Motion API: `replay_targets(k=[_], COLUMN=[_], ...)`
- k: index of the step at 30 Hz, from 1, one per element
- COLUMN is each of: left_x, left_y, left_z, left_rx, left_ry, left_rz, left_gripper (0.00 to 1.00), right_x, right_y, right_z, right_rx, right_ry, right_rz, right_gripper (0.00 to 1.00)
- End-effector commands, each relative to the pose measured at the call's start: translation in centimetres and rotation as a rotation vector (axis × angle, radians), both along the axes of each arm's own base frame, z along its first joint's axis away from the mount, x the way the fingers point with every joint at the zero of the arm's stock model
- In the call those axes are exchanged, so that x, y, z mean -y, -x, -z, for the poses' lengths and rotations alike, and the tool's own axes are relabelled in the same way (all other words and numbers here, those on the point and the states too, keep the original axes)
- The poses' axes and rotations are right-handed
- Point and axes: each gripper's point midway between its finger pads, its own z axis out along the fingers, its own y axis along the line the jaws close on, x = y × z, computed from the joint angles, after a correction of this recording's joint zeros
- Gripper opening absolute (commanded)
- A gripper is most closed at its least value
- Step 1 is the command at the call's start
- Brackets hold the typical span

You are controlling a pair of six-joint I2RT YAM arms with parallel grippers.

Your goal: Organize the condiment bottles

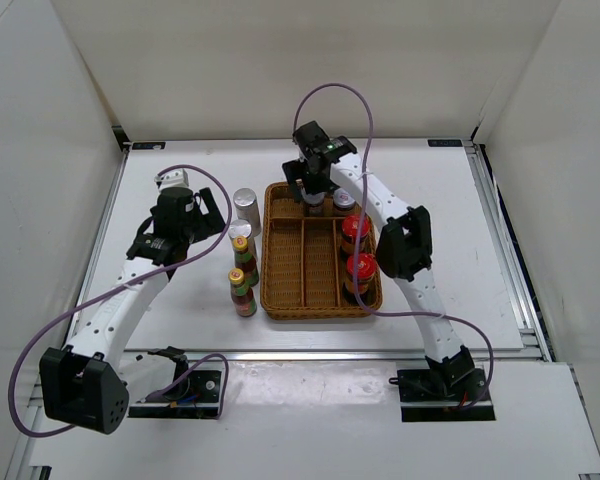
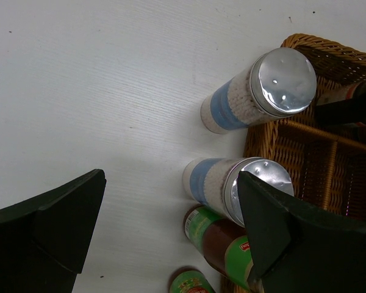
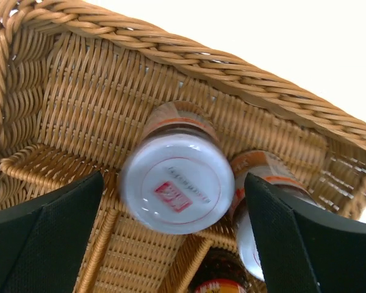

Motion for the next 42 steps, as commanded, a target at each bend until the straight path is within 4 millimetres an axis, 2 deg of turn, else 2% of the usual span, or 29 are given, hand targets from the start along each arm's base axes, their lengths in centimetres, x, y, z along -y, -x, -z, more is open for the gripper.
replay_targets(k=[1,3,4,5,6,8,9,10,11,12,13,14,15,16,18,20,23,24,26,27,28,33,36,37,39,41,42], left_x=[0.2,0.2,0.2,0.2,0.3,0.7,0.7,0.8,0.9,1.4,2.0,2.8,2.9,3.4,3.7,4.6,6.2,6.6,7.0,7.3,7.4,9.0,8.6,8.5,8.7,8.8,8.6], left_y=[0.0,0.0,0.0,-0.1,-0.1,0.2,0.3,0.5,0.6,1.0,1.2,1.6,1.9,2.0,2.3,2.5,3.1,3.3,3.3,3.3,3.1,3.9,4.0,4.2,4.3,4.2,4.0], left_z=[-0.4,-0.1,0.3,-0.1,0.0,-1.0,-1.4,-1.8,-2.3,-3.2,-3.9,-3.9,-4.6,-5.4,-5.4,-6.1,-5.9,-5.9,-5.5,-4.8,-5.1,-3.9,-3.8,-3.6,-2.9,-2.6,-2.2], left_rx=[0.008,-0.001,-0.019,-0.010,-0.012,0.008,0.020,0.033,0.048,0.081,0.105,0.113,0.141,0.173,0.189,0.217,0.218,0.218,0.207,0.184,0.187,0.139,0.135,0.125,0.090,0.070,0.059], left_ry=[0.009,0.007,0.003,0.005,0.000,0.000,0.002,0.002,0.003,0.010,0.016,0.026,0.024,0.027,0.032,0.049,0.050,0.051,0.042,0.033,0.033,0.008,-0.022,-0.024,-0.041,-0.052,-0.062], left_rz=[0.006,0.006,0.006,0.006,0.020,0.044,0.044,0.063,0.077,0.114,0.147,0.191,0.209,0.234,0.262,0.319,0.421,0.435,0.454,0.469,0.469,0.530,0.498,0.498,0.500,0.499,0.487], left_gripper=[1.00,1.00,1.00,1.00,1.00,1.00,1.00,1.00,1.00,1.00,1.00,1.00,1.00,1.00,1.00,1.00,0.93,0.93,0.92,0.90,0.89,0.87,0.90,0.90,0.90,0.90,0.88], right_x=[0.3,1.1,2.3,2.8,4.7,5.3,6.4,6.8,7.0,8.1,8.3,8.3,8.8,8.7,9.2,10.1,12.1,12.4,13.1,13.2,13.6,13.7,13.5,13.3,13.1,12.9,12.8], right_y=[-0.4,-0.4,0.0,0.9,2.4,4.2,6.5,8.1,9.6,11.8,13.0,14.8,16.5,17.7,20.0,20.9,22.8,22.8,23.3,23.4,23.5,23.6,23.5,23.5,23.3,23.1,23.0], right_z=[-8.8,-12.0,-15.8,-17.1,-19.2,-20.7,-23.6,-20.8,-20.5,-22.4,-22.3,-20.1,-21.3,-21.0,-20.3,-19.6,-17.5,-17.7,-16.6,-16.8,-16.3,-15.5,-15.0,-15.3,-14.8,-15.5,-15.2], right_rx=[0.186,0.267,0.341,0.367,0.410,0.450,0.494,0.432,0.414,0.441,0.434,0.386,0.395,0.376,0.357,0.333,0.279,0.291,0.268,0.274,0.266,0.246,0.234,0.236,0.222,0.236,0.231], right_ry=[-0.055,-0.047,-0.063,-0.051,-0.032,-0.057,-0.112,-0.093,-0.106,-0.151,-0.173,-0.158,-0.216,-0.238,-0.253,-0.245,-0.191,-0.192,-0.163,-0.169,-0.148,-0.125,-0.110,-0.124,-0.107,-0.124,-0.109], right_rz=[0.015,0.059,0.090,0.111,0.157,0.157,0.162,0.157,0.149,0.154,0.153,0.130,0.132,0.109,0.098,0.112,0.131,0.138,0.150,0.150,0.155,0.153,0.152,0.148,0.147,0.148,0.139], right_gripper=[0.99,0.99,0.99,0.99,0.99,0.99,0.99,0.99,0.99,0.99,0.99,0.99,0.99,0.99,0.99,0.99,0.99,0.99,0.99,0.99,0.99,0.99,0.99,0.99,0.99,0.99,0.99])
